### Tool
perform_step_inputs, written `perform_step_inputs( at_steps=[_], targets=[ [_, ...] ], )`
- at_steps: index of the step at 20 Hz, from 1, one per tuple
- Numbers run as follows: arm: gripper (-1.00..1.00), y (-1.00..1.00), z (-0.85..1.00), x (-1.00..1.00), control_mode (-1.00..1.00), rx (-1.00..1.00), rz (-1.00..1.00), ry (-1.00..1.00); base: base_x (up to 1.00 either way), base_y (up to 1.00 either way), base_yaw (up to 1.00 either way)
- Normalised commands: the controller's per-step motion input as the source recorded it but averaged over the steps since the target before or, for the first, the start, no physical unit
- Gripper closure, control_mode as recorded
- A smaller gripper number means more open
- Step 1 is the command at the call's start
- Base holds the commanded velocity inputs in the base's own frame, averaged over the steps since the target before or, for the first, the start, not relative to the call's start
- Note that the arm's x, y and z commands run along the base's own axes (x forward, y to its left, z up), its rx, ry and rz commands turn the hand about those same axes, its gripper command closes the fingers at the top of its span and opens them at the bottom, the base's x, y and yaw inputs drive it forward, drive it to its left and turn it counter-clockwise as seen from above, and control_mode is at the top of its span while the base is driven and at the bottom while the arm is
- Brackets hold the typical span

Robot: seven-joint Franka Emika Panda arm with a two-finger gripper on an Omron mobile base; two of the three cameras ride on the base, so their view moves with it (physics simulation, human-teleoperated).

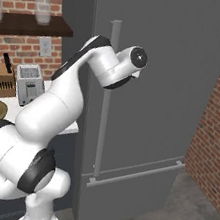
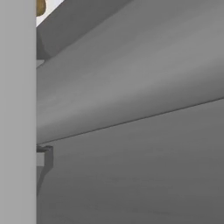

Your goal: Grab a lemon wedge from the fridge and one ice cube from the ice bowl, and put them in the glass of lemonade.

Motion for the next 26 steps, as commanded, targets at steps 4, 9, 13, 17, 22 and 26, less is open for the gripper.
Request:
perform_step_inputs(
  at_steps=[4,9,13,17,22,26],
  targets=[
    [1.0,-0.6,0.0,0.0,-1.0,-0.01,0.0,0.0,0.0,0.0,0.0],
    [1.0,-0.97,0.0,-0.07,-1.0,0.0,-0.01,-0.02,0.0,0.0,0.0],
    [1.0,-1.0,0.0,-0.25,-1.0,0.0,-0.02,-0.04,0.0,0.0,0.0],
    [1.0,-1.0,0.02,-0.27,-1.0,0.0,-0.02,-0.04,0.0,0.0,0.0],
    [1.0,-0.79,-0.31,-0.43,-1.0,0.02,-0.04,-0.35,0.0,0.0,0.0],
    [1.0,-0.57,-0.4,-0.54,-1.0,0.0,-0.02,-0.37,0.0,0.0,0.0]
  ],
)
